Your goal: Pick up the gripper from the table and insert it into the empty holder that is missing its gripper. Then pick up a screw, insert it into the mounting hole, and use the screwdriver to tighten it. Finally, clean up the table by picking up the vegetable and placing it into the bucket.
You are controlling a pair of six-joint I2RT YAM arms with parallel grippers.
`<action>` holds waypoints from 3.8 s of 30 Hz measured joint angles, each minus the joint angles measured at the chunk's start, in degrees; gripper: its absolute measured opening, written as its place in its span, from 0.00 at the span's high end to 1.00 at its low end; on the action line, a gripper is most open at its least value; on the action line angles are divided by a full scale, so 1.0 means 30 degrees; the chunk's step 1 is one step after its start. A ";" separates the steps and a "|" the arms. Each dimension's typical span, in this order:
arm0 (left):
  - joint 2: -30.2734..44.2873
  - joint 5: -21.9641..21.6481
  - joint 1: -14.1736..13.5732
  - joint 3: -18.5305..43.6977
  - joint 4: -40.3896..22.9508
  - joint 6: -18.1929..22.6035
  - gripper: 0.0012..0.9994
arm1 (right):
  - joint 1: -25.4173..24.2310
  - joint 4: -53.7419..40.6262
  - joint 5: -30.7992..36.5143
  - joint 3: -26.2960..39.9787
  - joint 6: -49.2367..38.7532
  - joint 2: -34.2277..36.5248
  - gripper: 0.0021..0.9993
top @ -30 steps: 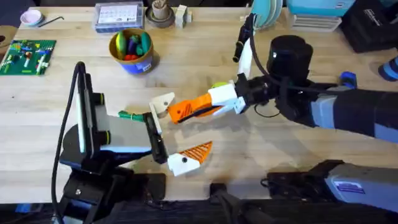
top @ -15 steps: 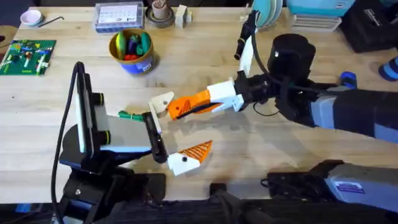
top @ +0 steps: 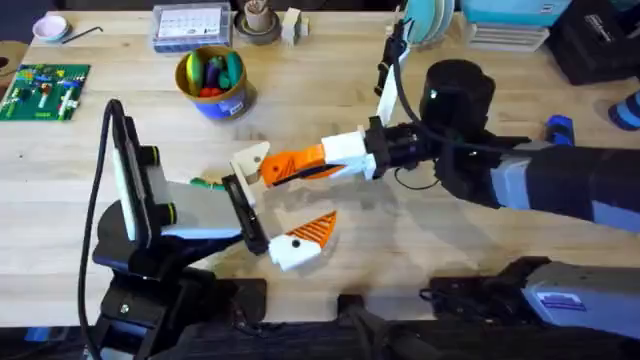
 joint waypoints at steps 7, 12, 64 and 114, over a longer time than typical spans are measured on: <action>0.0114 -0.0120 0.0126 0.0000 0.0022 -0.0176 0.01 | 0.0079 0.2022 -0.0178 0.0000 0.0187 0.1171 0.99; 0.0110 0.0252 0.0138 0.0007 -0.0022 0.0297 0.01 | 0.0138 0.2460 -0.0350 0.0000 0.0539 0.1425 0.99; 0.0102 0.1722 0.0284 0.0000 -0.0189 0.1014 0.01 | 0.1177 0.2329 0.1372 0.0678 0.0933 0.1636 0.99; 0.0102 0.3579 -0.0211 0.0000 -0.0401 0.1655 0.01 | -0.5658 0.2127 -0.1267 0.0777 -0.2795 0.2050 0.01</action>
